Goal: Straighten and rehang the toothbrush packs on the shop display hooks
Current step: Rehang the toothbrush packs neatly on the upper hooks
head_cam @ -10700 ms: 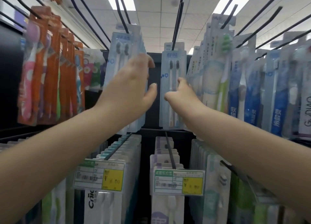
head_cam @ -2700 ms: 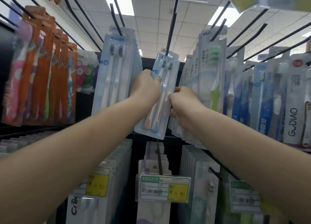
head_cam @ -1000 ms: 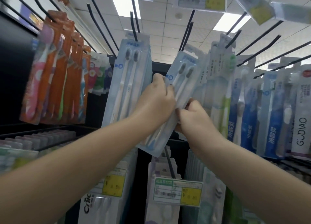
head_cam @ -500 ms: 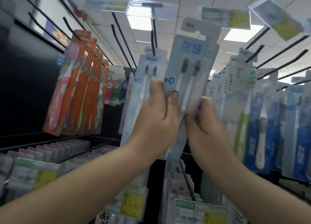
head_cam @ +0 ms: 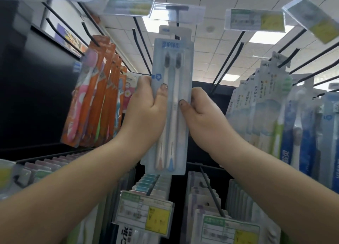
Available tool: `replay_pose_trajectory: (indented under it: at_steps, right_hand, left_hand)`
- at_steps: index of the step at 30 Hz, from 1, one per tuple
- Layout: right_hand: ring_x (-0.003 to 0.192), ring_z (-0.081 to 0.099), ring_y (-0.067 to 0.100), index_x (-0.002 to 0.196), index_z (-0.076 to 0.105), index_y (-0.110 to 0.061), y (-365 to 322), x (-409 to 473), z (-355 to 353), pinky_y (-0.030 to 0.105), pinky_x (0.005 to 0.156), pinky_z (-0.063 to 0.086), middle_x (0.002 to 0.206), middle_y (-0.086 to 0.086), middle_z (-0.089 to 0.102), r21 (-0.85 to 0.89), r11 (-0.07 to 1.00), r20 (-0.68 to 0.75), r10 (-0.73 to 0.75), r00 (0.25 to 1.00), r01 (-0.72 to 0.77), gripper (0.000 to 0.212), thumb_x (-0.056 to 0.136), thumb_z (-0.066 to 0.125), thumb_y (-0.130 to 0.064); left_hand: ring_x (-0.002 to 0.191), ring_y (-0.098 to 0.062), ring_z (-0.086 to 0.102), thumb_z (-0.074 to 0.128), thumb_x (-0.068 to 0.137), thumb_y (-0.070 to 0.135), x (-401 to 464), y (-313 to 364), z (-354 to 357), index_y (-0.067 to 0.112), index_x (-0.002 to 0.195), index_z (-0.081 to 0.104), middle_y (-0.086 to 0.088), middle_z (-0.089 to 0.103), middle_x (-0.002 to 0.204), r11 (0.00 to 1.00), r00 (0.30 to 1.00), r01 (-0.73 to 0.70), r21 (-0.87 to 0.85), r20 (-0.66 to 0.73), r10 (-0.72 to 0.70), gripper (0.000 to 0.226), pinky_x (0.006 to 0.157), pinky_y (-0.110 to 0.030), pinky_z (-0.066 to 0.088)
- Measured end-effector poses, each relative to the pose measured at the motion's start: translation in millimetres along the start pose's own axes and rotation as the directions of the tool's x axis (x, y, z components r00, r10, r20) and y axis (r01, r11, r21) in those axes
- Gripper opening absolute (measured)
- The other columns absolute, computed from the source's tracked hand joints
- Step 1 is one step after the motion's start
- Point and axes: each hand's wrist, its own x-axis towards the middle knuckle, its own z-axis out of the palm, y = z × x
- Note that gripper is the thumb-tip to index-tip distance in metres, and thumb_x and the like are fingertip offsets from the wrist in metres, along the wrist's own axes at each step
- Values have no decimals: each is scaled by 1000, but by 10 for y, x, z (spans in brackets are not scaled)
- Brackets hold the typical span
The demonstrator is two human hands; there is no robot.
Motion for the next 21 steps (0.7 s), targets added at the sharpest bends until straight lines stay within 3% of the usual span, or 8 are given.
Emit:
replay_pose_trajectory:
  at_steps: [3, 10, 14, 21]
  right_hand:
    - [81, 58, 17, 108, 48, -4, -45, 68, 34, 28, 68, 50, 94, 4, 59, 0, 1000, -15, 21, 1000, -21, 21, 98, 40, -21]
    - [92, 60, 30, 108, 49, -3, -67, 122, 66, 48, 82, 51, 101, 15, 61, 11, 997, -52, 76, 996, -75, 22, 98, 40, -20]
    - [92, 61, 30, 107, 49, -5, -51, 116, 71, 52, 82, 52, 100, 13, 61, 46, 994, -42, 99, 994, -97, 20, 98, 41, -21]
    - [92, 64, 32, 102, 51, -13, -7, 111, 56, 54, 80, 53, 100, 12, 64, 125, 982, -38, 149, 988, -143, 15, 97, 42, -25]
  left_hand:
    - [71, -3, 55, 39, 99, 26, 81, 6, -48, 21, 96, 44, 5, 57, 82, 999, 999, 42, 8, 10, -42, 7, 56, -13, 43]
    - [72, -7, 57, 41, 98, 27, 163, 41, -67, 20, 98, 46, 3, 58, 81, 999, 999, 34, 42, 17, -35, 9, 59, -19, 46]
    - [81, -14, 62, 42, 98, 29, 160, 44, -95, 19, 101, 48, -1, 61, 89, 998, 998, 38, 44, 49, -40, 12, 70, -31, 52]
    - [78, -7, 63, 45, 96, 31, 167, 54, -120, 20, 102, 49, 3, 62, 89, 999, 995, 27, 31, 97, -30, 14, 63, -22, 54]
